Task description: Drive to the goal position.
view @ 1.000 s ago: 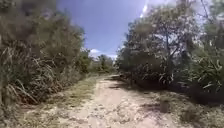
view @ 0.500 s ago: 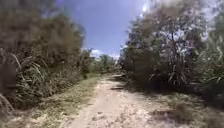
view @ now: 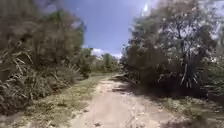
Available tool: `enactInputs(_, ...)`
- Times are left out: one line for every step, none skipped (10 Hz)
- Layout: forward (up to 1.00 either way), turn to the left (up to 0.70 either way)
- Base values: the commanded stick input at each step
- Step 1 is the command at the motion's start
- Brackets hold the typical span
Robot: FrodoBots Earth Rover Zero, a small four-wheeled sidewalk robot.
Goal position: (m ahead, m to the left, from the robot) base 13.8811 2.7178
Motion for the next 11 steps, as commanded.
enactInputs(0.7, 0.0)
enactInputs(0.7, 0.0)
enactInputs(0.7, 0.0)
enactInputs(0.7, 0.0)
enactInputs(0.7, 0.0)
enactInputs(0.7, 0.0)
enactInputs(0.7, 0.0)
enactInputs(0.7, 0.0)
enactInputs(0.7, 0.0)
enactInputs(0.7, 0.0)
enactInputs(0.7, 0.0)
